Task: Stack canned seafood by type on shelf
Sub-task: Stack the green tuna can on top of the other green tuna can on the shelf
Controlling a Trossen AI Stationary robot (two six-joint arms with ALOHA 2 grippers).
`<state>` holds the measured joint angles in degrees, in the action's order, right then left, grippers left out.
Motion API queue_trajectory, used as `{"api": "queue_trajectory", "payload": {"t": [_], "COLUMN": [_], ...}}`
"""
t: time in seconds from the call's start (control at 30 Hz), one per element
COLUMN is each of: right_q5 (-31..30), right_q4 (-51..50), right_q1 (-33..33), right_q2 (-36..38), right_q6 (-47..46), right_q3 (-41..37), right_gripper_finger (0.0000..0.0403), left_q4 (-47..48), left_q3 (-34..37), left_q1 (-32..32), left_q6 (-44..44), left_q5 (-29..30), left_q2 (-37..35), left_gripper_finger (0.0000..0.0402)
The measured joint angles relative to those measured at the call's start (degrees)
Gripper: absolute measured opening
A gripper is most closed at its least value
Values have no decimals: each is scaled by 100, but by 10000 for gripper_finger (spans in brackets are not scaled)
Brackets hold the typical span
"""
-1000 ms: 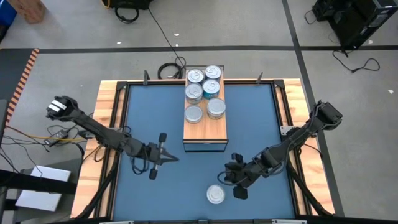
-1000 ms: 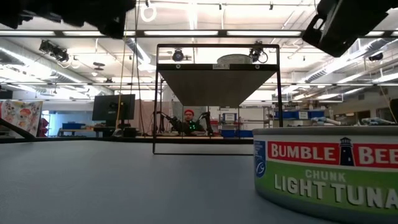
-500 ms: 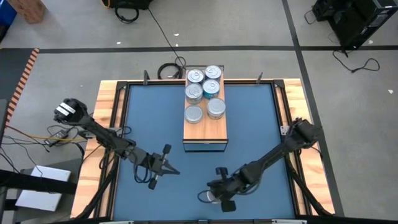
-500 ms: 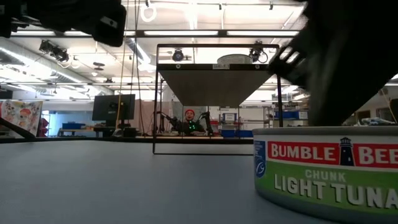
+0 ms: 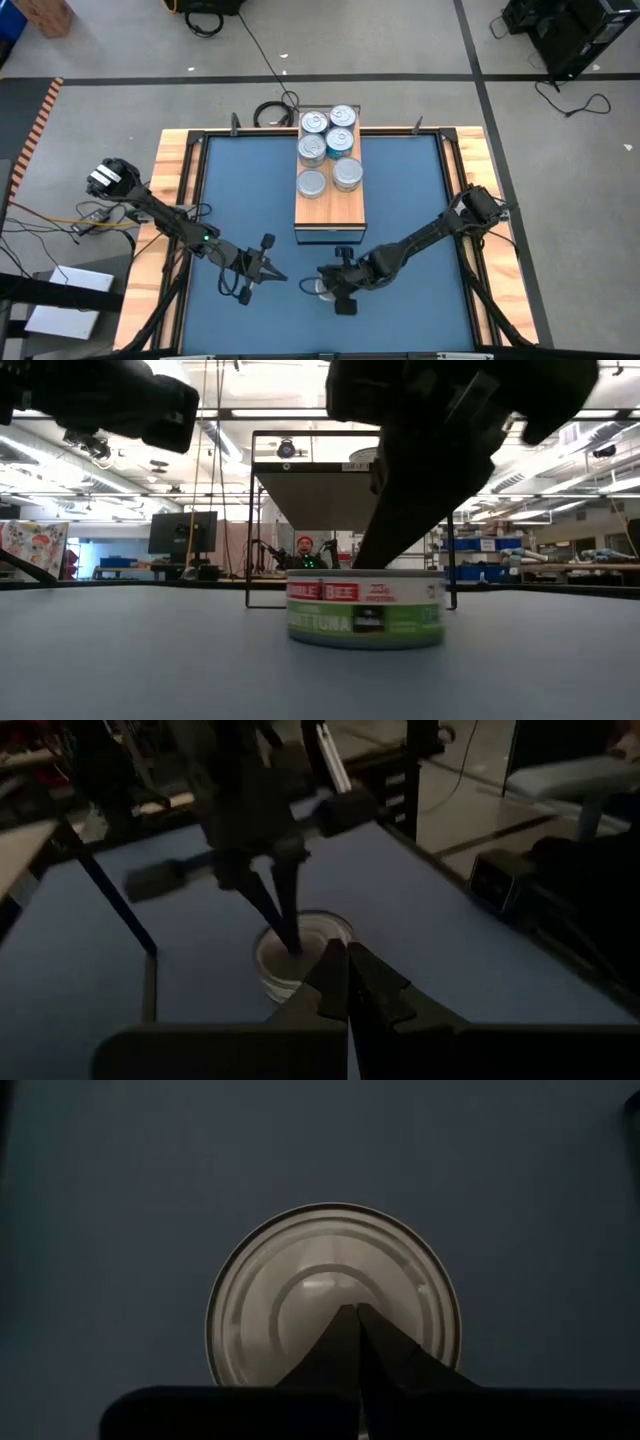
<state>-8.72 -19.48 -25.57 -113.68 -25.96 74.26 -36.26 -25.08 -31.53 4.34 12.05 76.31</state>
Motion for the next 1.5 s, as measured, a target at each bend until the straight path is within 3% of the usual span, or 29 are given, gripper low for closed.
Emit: {"api": "queue_trajectory", "payload": {"t": [0.2,0.33,0.47,0.6,0.9,1.13,1.5], "right_q5": [-171,-642,-663,-765,-859,-673,-684], "right_q4": [-777,-1208,-1625,-1269,-666,785,1348], "right_q1": [-111,-296,-340,-535,-695,-608,-456], "right_q2": [224,537,576,590,590,590,590], "right_q6": [244,396,18,-158,-993,-933,-527], "right_q3": [413,570,511,43,-689,-1236,-1384], "right_gripper_finger": [29,38,25,6,4,3,3], "left_q4": [67,-54,-33,275,2049,2172,2111], "left_q3": [0,-229,-653,-1152,-2372,-2535,-2533], "left_q1": [17,95,103,105,143,308,148], "left_q6": [-10,-10,353,941,1943,2537,3140], "left_q5": [213,-236,-365,-368,-415,-257,278], "left_q2": [349,891,1432,1731,2108,2232,2907], "left_gripper_finger": [2,2,2,11,74,87,87]}}
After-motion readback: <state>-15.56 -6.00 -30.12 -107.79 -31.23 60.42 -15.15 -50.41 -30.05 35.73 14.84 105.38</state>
